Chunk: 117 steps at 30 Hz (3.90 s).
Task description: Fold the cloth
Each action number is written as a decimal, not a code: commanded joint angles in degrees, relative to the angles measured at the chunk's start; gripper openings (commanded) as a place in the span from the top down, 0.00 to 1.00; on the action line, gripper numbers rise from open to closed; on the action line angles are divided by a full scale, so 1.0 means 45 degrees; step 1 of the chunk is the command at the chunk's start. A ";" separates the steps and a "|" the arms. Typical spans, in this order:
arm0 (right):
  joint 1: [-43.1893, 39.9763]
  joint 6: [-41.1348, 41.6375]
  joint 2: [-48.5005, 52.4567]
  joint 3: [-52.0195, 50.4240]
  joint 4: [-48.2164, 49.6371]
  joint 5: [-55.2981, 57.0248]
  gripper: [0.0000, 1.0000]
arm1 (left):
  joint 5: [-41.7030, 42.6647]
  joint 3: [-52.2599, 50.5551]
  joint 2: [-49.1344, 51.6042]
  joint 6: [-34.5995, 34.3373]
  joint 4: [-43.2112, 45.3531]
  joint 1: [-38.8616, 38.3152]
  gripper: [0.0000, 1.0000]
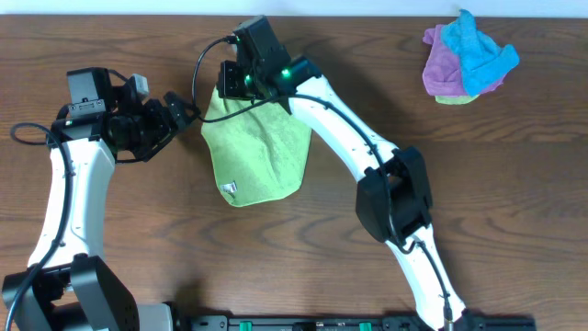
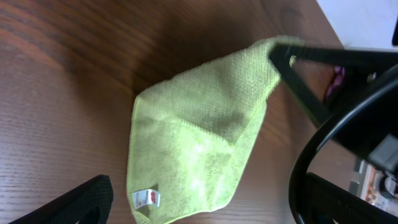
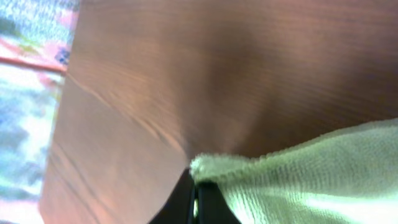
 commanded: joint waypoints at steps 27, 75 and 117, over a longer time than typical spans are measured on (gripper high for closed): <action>-0.0782 -0.1967 -0.0049 0.5702 -0.1472 0.1239 0.99 | -0.1622 0.0029 0.0126 0.0291 -0.0146 0.0413 0.05; -0.2127 -0.4143 -0.3356 0.5727 -1.0511 0.4328 0.93 | -0.1127 0.0029 0.0126 0.1151 -0.0287 0.0092 0.04; 0.1107 -0.8092 0.0661 0.4872 -1.2823 0.2807 0.35 | -0.5275 0.0029 -0.0826 0.2249 -0.2535 0.1409 0.05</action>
